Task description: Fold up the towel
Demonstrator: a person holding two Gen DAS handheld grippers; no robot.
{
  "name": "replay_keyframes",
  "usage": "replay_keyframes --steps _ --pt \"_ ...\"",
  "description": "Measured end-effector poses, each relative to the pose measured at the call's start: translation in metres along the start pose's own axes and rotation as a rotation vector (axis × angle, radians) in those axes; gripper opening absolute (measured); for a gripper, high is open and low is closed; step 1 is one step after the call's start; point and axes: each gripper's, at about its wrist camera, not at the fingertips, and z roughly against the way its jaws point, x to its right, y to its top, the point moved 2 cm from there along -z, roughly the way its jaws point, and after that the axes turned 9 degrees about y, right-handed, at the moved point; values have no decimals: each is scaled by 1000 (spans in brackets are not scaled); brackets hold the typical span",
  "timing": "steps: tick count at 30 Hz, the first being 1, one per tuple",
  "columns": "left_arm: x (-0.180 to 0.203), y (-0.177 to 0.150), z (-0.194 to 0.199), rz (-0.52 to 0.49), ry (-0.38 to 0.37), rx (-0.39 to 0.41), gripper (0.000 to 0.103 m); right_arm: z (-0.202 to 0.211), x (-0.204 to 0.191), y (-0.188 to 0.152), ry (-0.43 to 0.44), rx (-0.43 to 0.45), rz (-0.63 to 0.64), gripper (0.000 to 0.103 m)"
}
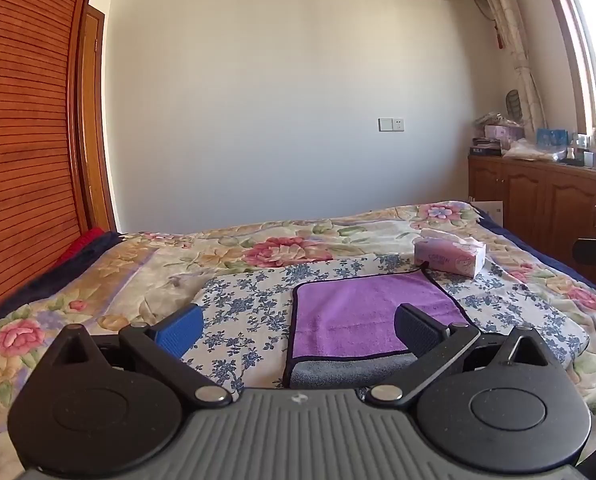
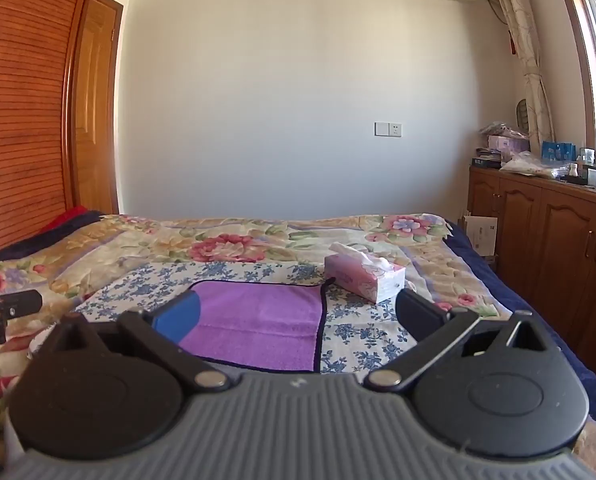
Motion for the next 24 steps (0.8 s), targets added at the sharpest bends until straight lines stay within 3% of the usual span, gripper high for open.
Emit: replay_keyframes --steps 24 --pt "0 0 0 -3 4 8 103 0 2 -1 -1 6 -2 103"
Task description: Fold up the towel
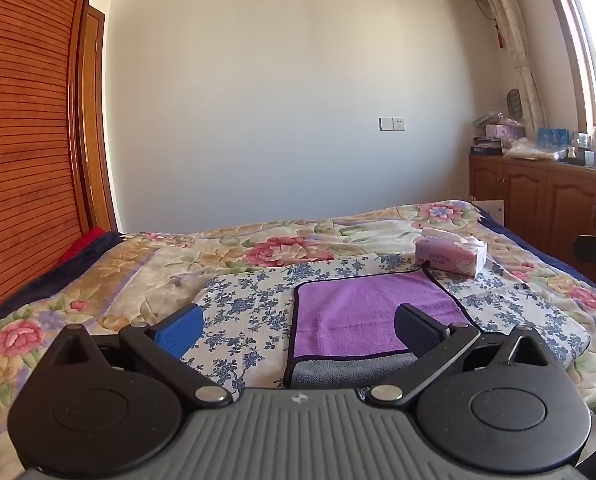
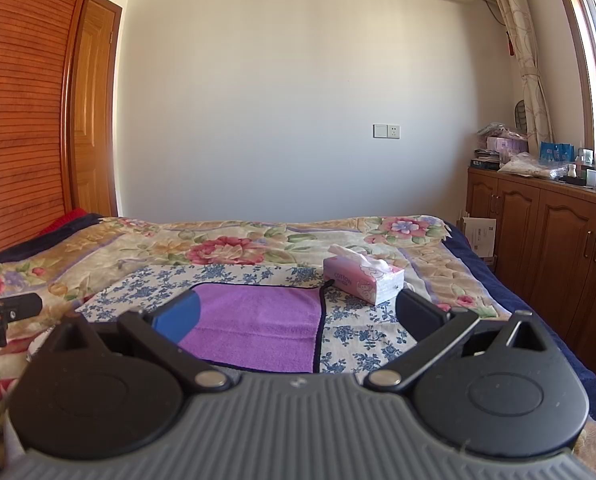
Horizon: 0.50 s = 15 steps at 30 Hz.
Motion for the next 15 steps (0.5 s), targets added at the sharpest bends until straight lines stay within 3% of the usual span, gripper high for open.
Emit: replay_keyframes --steps 15 --pt "0 0 0 -1 0 -1 103 0 -2 0 0 0 2 103"
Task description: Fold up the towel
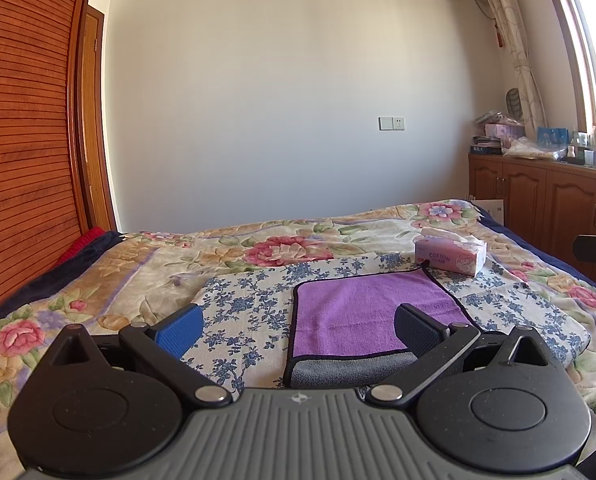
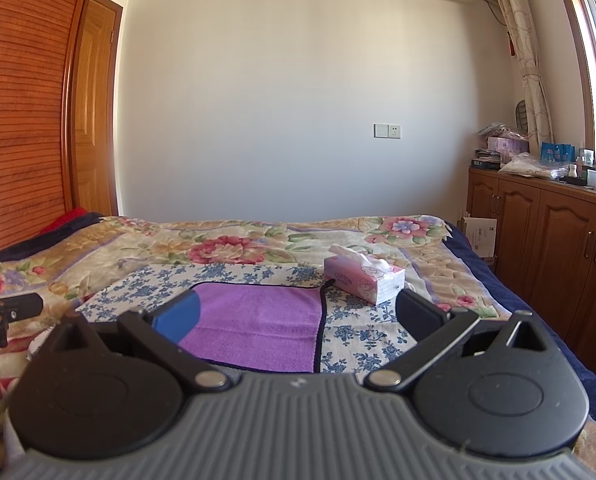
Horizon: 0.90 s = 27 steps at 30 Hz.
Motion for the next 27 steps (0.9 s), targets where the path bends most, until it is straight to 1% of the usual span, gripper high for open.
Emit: replay_keyframes --steps 27 --pt "0 0 0 -2 0 1 103 1 -3 1 0 0 1 103"
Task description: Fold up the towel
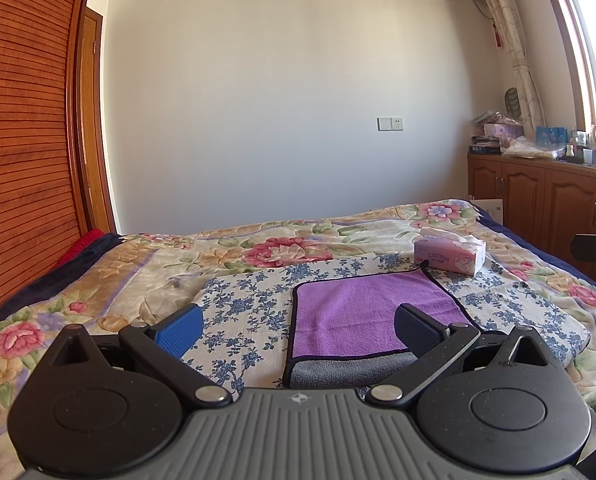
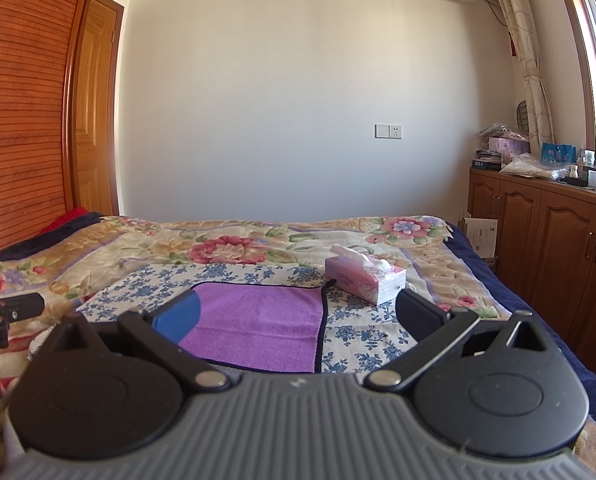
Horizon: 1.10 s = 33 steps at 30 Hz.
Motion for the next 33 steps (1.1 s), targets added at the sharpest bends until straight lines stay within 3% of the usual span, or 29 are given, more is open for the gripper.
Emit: replay_keyframes --steps 19,33 --pt "2 -7 -1 -6 1 -9 103 -2 -5 -1 7 -12 -2 103" --pt "2 -6 -25 -1 -5 -89 103 -27 1 -3 35 -54 -25 103"
